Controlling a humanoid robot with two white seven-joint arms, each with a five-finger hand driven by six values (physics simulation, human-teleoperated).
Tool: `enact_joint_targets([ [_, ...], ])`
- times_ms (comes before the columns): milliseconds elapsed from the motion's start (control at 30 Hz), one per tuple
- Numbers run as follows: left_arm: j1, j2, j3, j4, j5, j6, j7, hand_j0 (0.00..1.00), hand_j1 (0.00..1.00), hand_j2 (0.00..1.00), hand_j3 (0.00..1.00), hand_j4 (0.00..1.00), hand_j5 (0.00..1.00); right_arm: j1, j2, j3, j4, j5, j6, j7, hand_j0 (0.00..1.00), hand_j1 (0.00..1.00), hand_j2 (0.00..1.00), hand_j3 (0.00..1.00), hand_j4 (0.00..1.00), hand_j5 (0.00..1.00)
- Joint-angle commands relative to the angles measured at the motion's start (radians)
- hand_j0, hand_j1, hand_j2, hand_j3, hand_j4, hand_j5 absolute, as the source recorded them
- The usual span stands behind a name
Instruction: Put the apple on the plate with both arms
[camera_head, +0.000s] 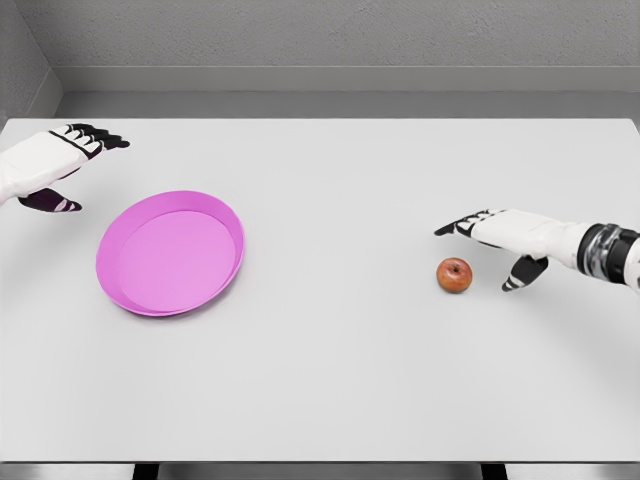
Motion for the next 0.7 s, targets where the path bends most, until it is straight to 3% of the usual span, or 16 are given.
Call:
enact_joint_targets([
  [0,0.0,-0.001,0.002,0.001,0.005,0.0,0.001,1.0,1.0,1.0,1.0,1.0,1.0,-0.002,0.014,0.018,0.003,-0.002,0.028,0.006,1.0,1.0,1.0,1.0,1.0,1.0],
  [67,0.0,-0.003,0.002,0.001,-0.001,0.0,0.001,1.0,1.0,1.0,1.0,1.0,1.0,-0.049,0.033,0.067,0.01,-0.002,0.031,0.048,1.0,1.0,1.0,1.0,1.0,1.0],
  [300,-0.002,-0.004,0.002,0.001,-0.002,0.0,0.001,1.0,1.0,1.0,1.0,1.0,1.0,-0.092,0.063,0.096,0.006,0.0,0.03,0.049,1.0,1.0,1.0,1.0,1.0,1.0],
  [667,-0.003,-0.006,0.002,0.001,-0.008,0.0,0.001,1.0,1.0,1.0,1.0,1.0,1.0,-0.092,0.06,0.105,0.012,-0.003,0.028,0.049,1.0,1.0,1.0,1.0,1.0,1.0],
])
